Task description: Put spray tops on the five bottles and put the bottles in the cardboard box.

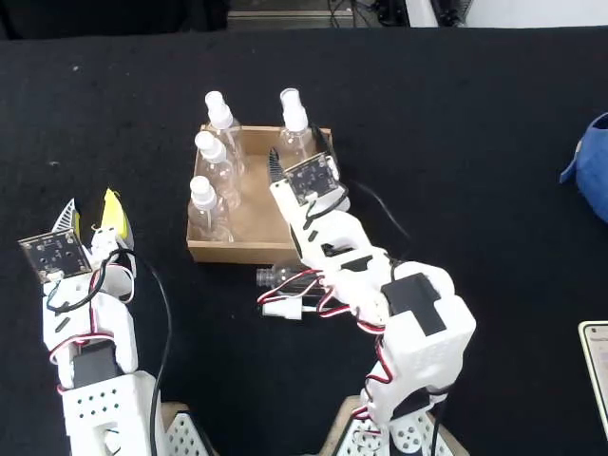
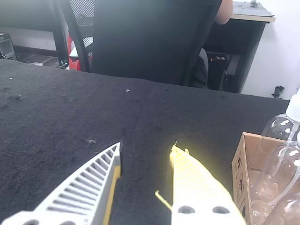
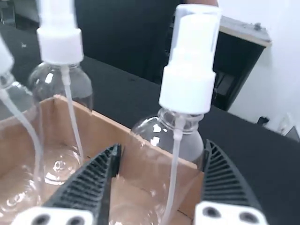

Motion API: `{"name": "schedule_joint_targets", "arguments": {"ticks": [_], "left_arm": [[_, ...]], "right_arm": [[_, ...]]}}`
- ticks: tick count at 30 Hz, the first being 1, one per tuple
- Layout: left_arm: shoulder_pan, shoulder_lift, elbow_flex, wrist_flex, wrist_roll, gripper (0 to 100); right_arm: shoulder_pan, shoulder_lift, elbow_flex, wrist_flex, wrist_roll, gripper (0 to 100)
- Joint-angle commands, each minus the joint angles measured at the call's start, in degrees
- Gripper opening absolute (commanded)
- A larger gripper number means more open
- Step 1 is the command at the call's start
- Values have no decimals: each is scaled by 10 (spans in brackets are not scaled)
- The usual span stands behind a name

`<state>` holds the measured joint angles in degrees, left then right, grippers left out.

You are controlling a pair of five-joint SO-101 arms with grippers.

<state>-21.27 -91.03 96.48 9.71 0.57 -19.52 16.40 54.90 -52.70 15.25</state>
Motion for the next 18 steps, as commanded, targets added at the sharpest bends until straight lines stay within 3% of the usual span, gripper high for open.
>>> {"name": "schedule_joint_targets", "arguments": {"ticks": [1, 18], "left_arm": [[2, -3, 14, -5, 3, 30], [2, -3, 14, -4, 3, 30]], "right_arm": [[10, 0, -11, -18, 28, 198], [27, 22, -24, -50, 13, 198]]}}
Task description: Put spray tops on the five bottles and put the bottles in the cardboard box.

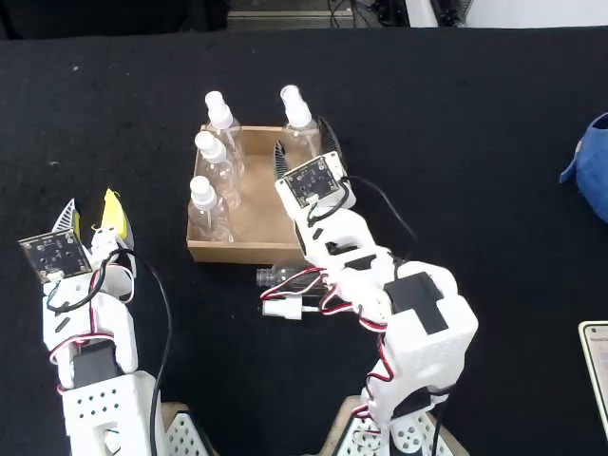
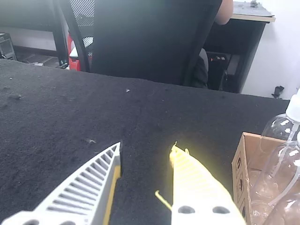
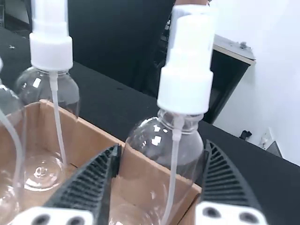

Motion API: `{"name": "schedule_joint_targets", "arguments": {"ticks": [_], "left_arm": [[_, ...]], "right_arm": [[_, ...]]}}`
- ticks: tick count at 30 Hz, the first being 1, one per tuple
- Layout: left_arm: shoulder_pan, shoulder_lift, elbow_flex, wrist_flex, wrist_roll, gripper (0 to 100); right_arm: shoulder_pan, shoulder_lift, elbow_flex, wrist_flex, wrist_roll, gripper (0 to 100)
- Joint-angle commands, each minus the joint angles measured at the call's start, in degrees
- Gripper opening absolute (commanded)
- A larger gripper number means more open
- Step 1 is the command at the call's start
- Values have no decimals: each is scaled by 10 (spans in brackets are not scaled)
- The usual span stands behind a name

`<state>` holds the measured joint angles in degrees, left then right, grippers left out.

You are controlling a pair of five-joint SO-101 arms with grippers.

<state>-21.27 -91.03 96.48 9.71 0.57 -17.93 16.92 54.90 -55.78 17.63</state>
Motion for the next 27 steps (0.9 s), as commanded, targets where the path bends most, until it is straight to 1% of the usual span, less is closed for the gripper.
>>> {"name": "schedule_joint_targets", "arguments": {"ticks": [1, 4, 8, 27], "left_arm": [[2, -3, 14, 1, 3, 30], [2, -8, 14, 15, 2, 30], [2, -8, 14, 15, 2, 30], [2, -8, 14, 15, 2, 30]], "right_arm": [[11, 27, -30, -19, -14, 198], [12, 39, -40, -25, -16, 198], [11, 40, -29, -61, -16, 198], [8, 44, -25, -59, -18, 202]]}}
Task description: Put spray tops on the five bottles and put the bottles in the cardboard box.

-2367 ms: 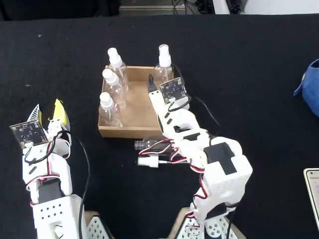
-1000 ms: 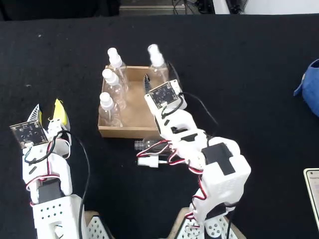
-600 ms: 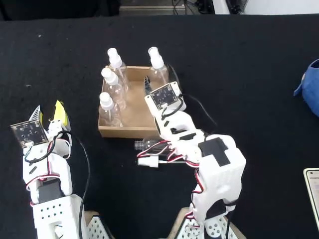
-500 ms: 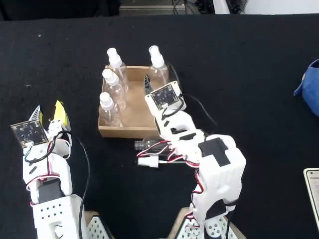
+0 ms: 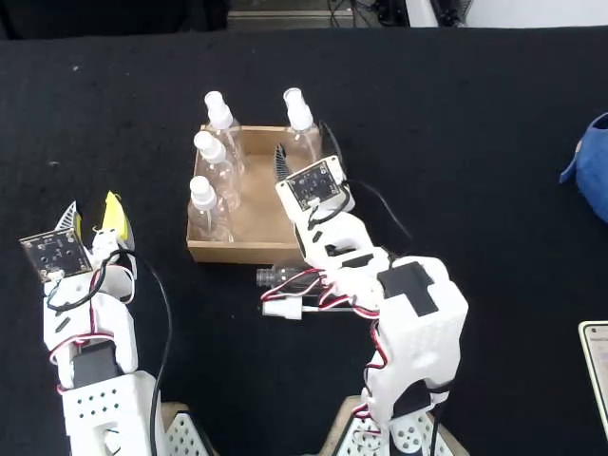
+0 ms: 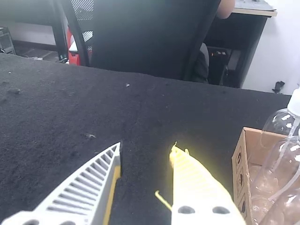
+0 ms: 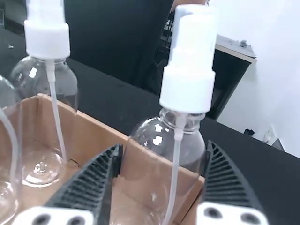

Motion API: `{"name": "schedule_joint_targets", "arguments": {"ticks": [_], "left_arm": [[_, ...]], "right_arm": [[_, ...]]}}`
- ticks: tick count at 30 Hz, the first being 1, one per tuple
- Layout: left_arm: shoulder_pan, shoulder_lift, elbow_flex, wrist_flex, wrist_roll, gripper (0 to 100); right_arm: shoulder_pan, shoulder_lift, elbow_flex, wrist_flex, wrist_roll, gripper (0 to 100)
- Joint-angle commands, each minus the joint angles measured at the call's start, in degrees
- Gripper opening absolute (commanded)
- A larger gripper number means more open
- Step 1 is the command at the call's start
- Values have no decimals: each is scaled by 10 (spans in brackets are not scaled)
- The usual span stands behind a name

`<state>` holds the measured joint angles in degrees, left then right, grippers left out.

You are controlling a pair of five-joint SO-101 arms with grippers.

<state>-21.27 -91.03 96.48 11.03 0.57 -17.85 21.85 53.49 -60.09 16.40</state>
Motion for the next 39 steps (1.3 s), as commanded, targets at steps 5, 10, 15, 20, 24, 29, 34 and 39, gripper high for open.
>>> {"name": "schedule_joint_targets", "arguments": {"ticks": [5, 10, 15, 20, 24, 29, 34, 39], "left_arm": [[2, -8, 14, 2, 2, 30], [2, -8, 14, 2, 2, 30], [2, -8, 14, 2, 2, 30], [2, -8, 14, 3, 2, 30], [2, -8, 14, 3, 2, 30], [2, -8, 14, 2, 2, 30], [2, -8, 14, 2, 2, 30], [2, -8, 14, 2, 2, 30]], "right_arm": [[7, -5, -11, -16, -4, 203], [1, -5, -11, -16, -4, 203], [-2, -5, -10, -15, -4, 203], [-2, -5, -10, -9, -4, 203], [-2, -5, -12, 8, -4, 215], [-2, -5, -12, 12, -4, 298], [-2, -5, -12, 11, -4, 301], [-2, -9, -8, 9, -4, 301]]}}
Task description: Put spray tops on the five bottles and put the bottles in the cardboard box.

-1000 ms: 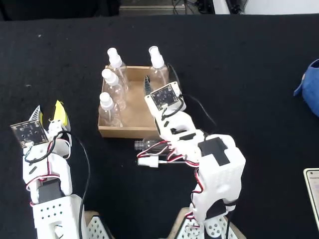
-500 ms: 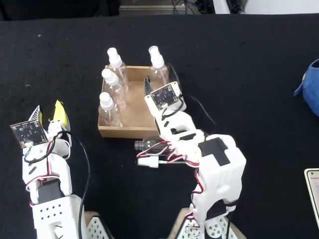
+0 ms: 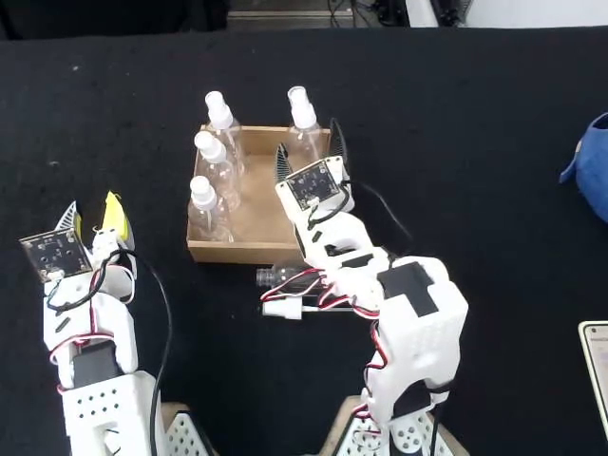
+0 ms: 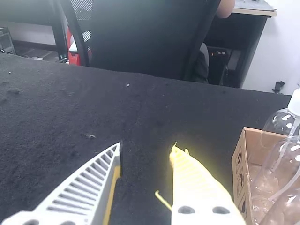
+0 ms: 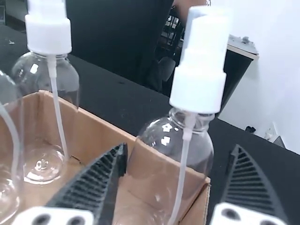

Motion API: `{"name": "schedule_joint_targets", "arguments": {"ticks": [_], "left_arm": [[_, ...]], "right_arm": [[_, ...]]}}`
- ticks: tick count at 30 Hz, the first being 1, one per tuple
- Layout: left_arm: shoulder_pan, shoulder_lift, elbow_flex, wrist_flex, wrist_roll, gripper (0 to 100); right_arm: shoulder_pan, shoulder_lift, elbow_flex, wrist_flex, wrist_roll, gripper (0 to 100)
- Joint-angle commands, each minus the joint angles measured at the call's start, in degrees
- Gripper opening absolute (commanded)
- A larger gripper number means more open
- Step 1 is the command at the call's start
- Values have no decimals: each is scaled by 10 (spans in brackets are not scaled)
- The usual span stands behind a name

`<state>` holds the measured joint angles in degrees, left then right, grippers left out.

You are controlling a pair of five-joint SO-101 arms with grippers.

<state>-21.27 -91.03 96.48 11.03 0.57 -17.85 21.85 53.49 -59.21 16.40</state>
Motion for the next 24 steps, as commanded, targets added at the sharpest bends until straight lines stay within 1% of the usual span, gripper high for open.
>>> {"name": "schedule_joint_targets", "arguments": {"ticks": [1, 11, 24], "left_arm": [[2, -8, 14, 2, 2, 30], [2, -8, 14, 2, 2, 30], [2, -8, 14, 2, 2, 30]], "right_arm": [[-2, -9, -6, -1, -4, 301], [-20, -9, -1, -1, -4, 301], [-20, -23, 12, -2, -4, 301]]}}
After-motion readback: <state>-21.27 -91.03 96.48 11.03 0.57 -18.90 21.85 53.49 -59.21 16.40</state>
